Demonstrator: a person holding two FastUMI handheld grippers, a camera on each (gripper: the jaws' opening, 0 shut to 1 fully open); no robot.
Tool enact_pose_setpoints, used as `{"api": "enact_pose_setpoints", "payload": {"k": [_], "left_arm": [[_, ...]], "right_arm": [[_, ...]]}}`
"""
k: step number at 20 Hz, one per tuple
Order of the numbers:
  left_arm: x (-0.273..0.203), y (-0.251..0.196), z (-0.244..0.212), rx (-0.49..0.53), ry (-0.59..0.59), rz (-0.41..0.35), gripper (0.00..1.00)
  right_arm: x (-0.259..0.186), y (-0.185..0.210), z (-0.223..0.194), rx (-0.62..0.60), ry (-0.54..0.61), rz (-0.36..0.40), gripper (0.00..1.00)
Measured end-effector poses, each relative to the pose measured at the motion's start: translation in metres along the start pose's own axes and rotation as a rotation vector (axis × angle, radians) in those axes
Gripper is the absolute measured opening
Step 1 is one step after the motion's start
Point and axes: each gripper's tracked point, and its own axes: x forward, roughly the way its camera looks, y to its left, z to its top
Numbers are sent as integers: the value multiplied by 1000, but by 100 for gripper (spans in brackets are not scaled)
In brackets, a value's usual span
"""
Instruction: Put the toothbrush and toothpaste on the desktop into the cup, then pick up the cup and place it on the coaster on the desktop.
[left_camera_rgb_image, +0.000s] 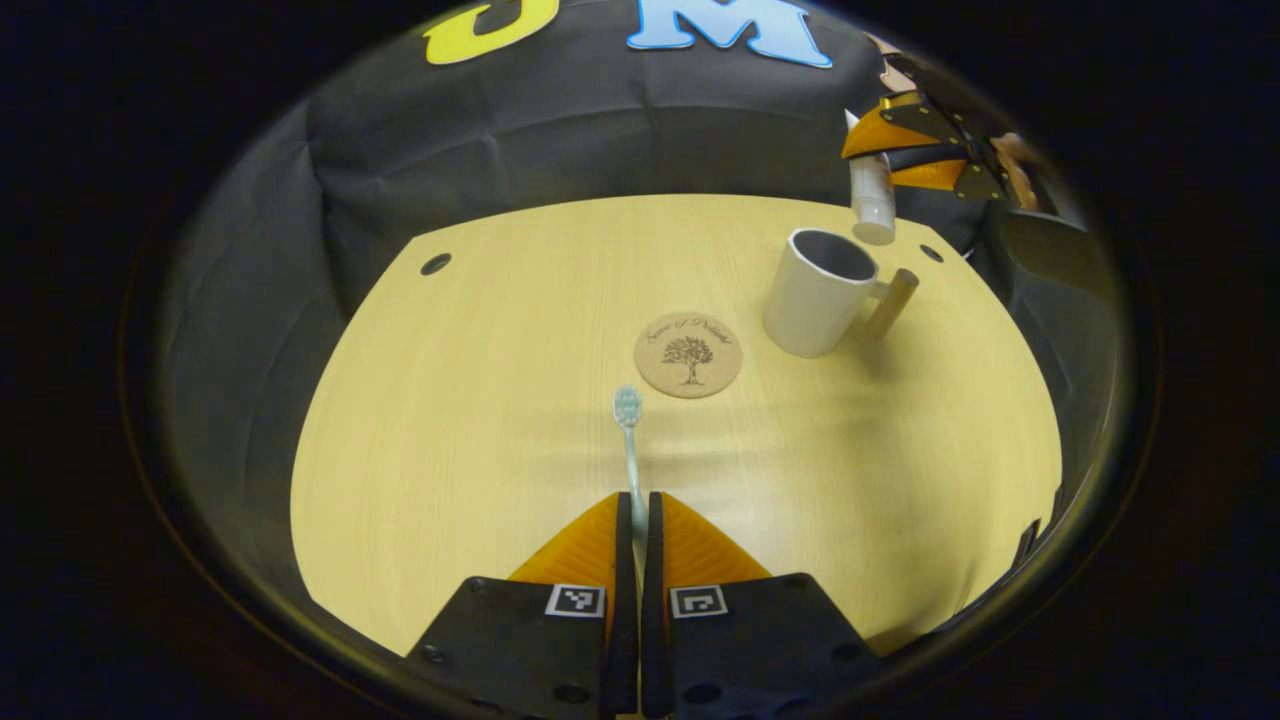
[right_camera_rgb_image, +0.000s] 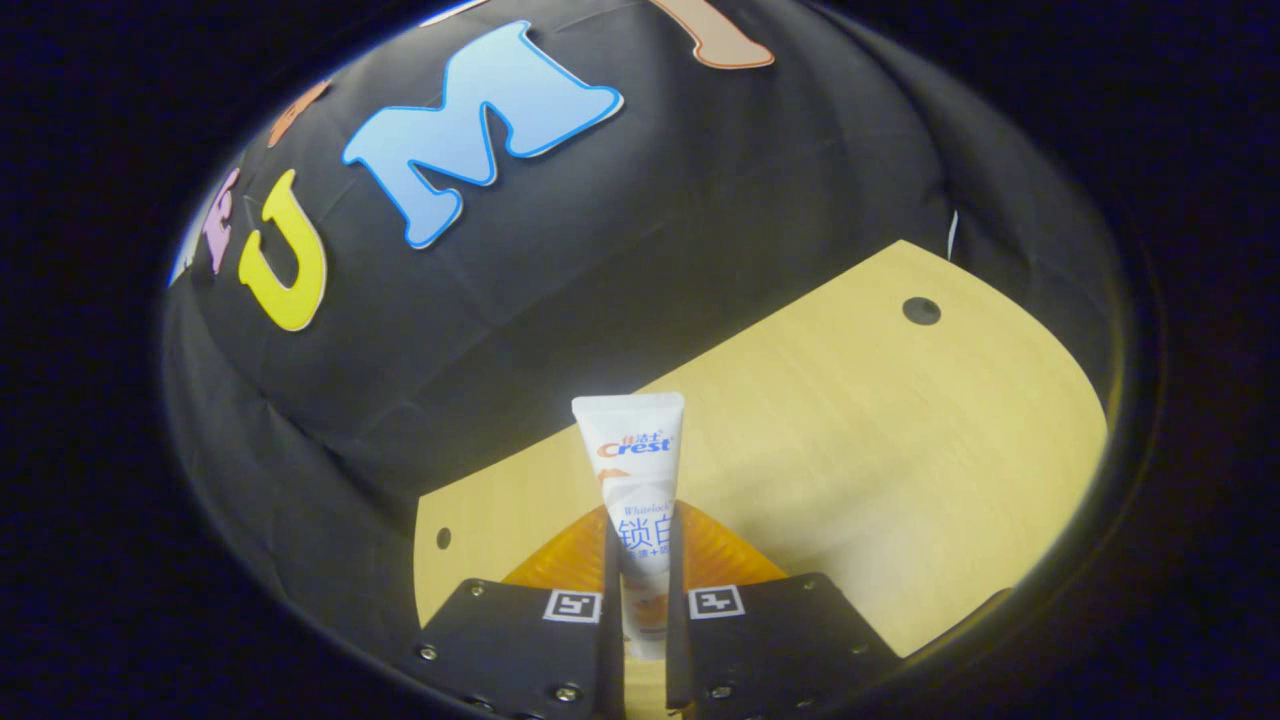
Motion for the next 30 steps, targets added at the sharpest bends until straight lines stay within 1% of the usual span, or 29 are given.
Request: {"api": "enact_pose_setpoints", "payload": {"k": [4,8,10,13,14,15,16,19,21,23,25,26,27,28,29,30], "left_arm": [[-34,8,-1,-7,-3,17,10],[-61,14,5,-12,-4,29,10],[-59,6,15,-19,0,32,10],[-62,5,24,-25,-1,34,10],[-65,6,26,-27,-1,34,10],[-65,6,27,-28,-2,32,10],[-66,7,28,-30,-3,29,10],[-65,5,43,-30,-7,25,10],[-69,6,56,-27,-16,20,10],[-70,6,63,-27,-23,14,10],[-65,4,62,-31,-29,13,10],[-64,2,61,-32,-35,13,10],[-60,1,62,-31,-43,14,10],[-57,0,63,-31,-50,17,10],[-53,3,65,-30,-57,17,10],[-51,4,66,-28,-67,20,10]], "right_arm": [[20,-1,-9,-46,-18,-31,17],[31,-2,-26,-144,-20,-43,17],[36,-3,-33,-197,-20,-55,18],[31,-3,-48,-228,-10,-59,18],[28,-3,-50,-229,-14,-55,23],[27,-3,-51,-229,-11,-52,24],[26,-3,-55,-228,-2,-49,28],[22,-11,-72,-232,50,-63,31],[19,-12,-83,-224,73,-55,33],[16,-10,-85,-231,71,-45,41],[9,-9,-84,-241,63,-47,42],[7,-5,-84,-238,64,-31,46],[2,-4,-83,-241,61,-30,48],[-1,-4,-82,-245,53,-30,53],[-7,-5,-79,-251,43,-36,53],[-13,-3,-75,-252,31,-26,51]]}}
